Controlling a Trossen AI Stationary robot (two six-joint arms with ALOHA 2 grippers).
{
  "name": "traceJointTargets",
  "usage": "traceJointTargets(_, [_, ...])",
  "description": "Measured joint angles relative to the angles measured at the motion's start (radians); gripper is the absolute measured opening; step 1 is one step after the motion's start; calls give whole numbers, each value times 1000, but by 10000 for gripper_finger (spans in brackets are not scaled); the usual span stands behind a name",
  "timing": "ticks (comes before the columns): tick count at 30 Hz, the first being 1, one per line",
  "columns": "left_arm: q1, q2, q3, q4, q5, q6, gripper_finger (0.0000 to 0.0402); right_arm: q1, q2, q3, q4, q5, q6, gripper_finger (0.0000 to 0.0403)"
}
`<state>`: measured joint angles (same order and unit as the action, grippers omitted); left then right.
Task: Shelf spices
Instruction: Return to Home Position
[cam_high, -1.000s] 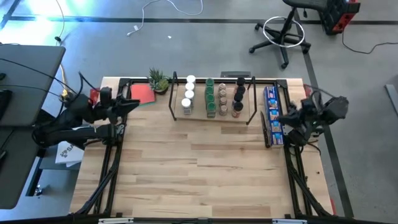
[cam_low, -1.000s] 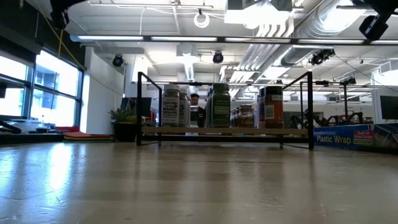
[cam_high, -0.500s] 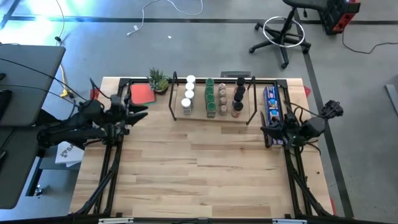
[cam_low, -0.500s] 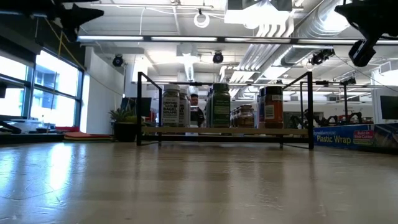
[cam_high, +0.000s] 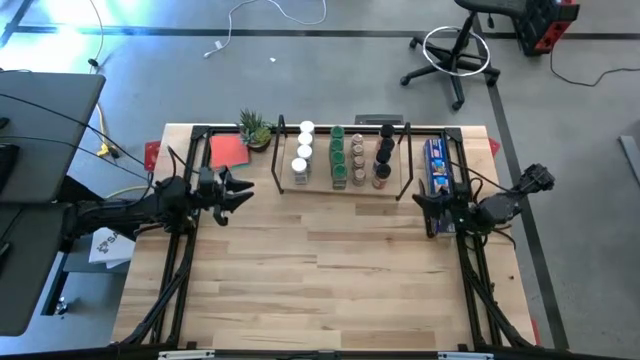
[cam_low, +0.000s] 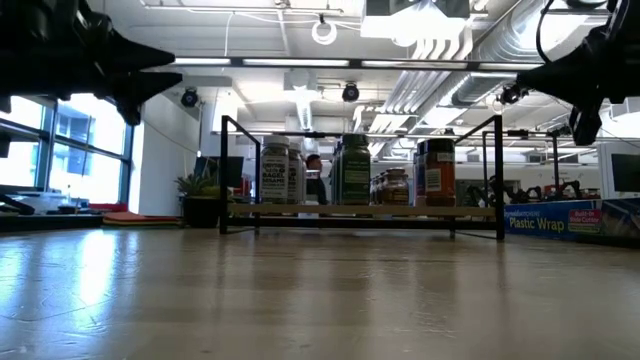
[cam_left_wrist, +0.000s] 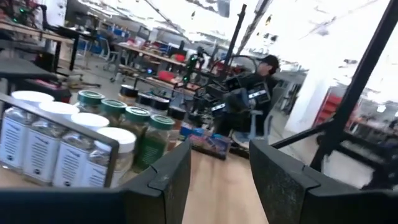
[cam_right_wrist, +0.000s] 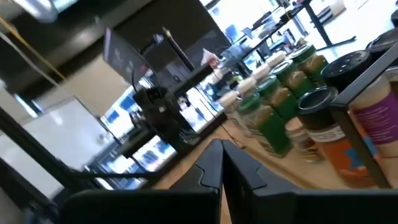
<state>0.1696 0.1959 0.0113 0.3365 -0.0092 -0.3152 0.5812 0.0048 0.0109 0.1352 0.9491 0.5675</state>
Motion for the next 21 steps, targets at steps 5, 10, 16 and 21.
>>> traceJointTargets(5, [0,0,0,-25,-44,107,157,0,1,0,-70,-17,-60,0])
traceJointTargets(10, [0,2,0,-37,-128,172,157,0,4,0,-88,-23,-50,0])
traceJointTargets(16, [0,5,0,-138,-113,153,157,0,6,0,-88,-17,-196,0])
traceJointTargets(21, [0,5,0,-186,-89,83,157,0,6,0,-89,-16,-346,0])
